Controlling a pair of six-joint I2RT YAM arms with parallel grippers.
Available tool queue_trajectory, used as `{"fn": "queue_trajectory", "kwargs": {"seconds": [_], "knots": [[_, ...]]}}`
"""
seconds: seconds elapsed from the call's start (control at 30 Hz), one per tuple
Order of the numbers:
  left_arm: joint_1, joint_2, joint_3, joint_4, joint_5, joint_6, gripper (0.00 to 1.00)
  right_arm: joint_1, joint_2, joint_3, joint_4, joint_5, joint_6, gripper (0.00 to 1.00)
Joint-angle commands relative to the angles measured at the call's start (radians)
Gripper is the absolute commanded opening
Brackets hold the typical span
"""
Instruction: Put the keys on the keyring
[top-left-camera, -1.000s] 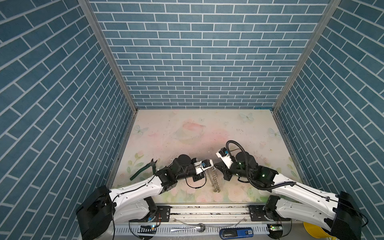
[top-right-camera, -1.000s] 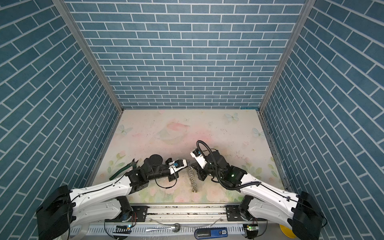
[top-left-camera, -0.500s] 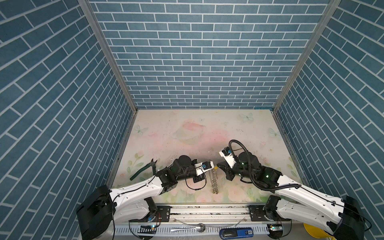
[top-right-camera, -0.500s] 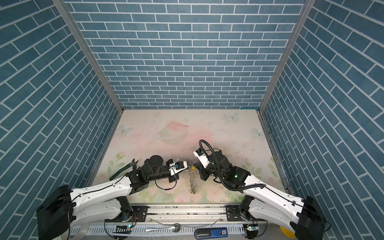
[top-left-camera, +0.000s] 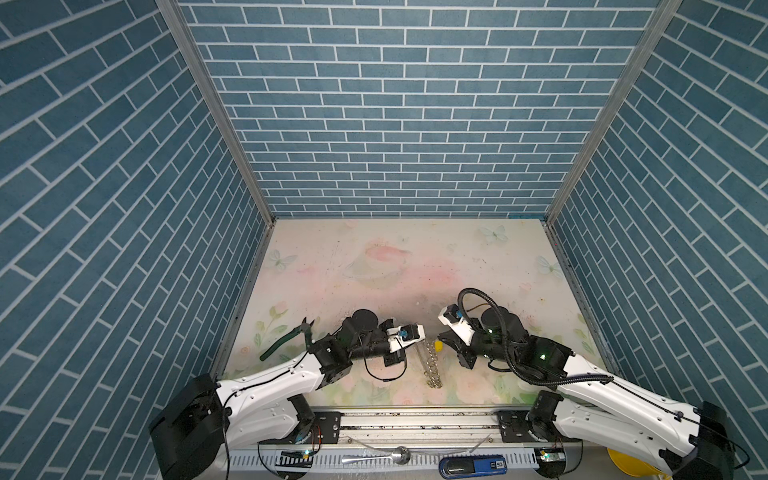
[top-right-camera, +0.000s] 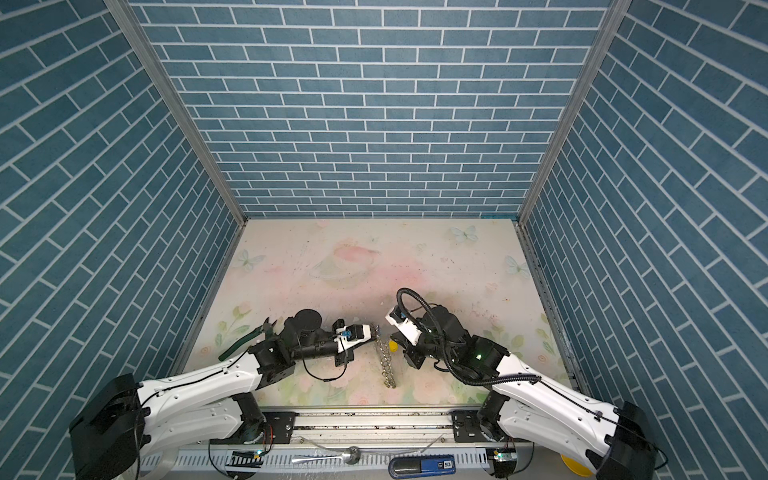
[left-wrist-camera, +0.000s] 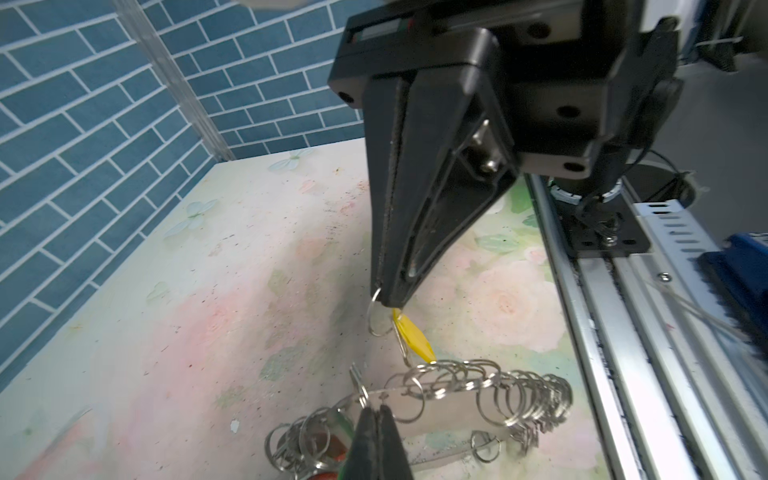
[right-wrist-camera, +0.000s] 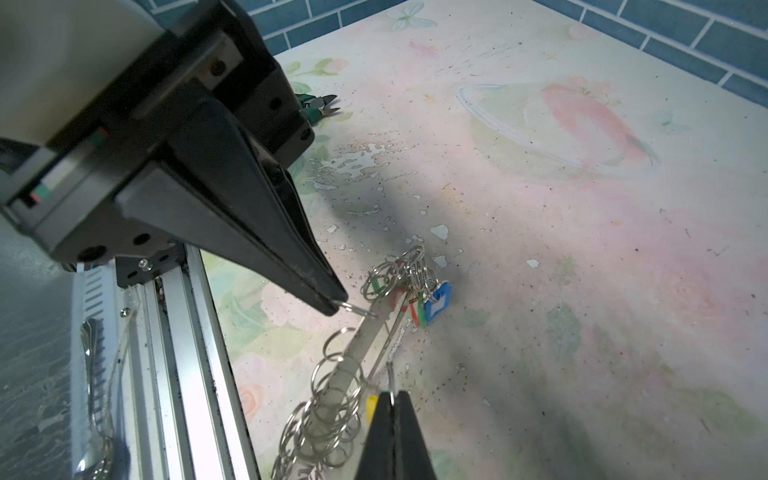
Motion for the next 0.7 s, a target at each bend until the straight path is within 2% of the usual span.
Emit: {"fn": "queue_trajectory", "kwargs": {"seconds": [0.0, 0.13, 0.33, 0.67], "knots": [[0.043, 0.029, 0.036, -0.012, 0.199, -0.008, 0.00, -0.010, -0.017, 0.030, -0.011, -0.042, -0.140, 0.00], [0.097, 0.071, 0.050, 0.025, 0.337, -0.009, 0.00, -0.039, -0.064, -0.011, 0.010, -0.161, -0.210, 0.00], [0.121, 0.108, 0.084, -0.065, 0.417, 0.065, 0.00, -0.087, -0.060, -0.024, 0.042, -0.325, -0.242, 0.00], [0.183, 0.131, 0.069, -0.046, 0.555, 0.096, 0.00, -0.111, 0.030, -0.044, 0.093, -0.452, -0.348, 0.00]]}}
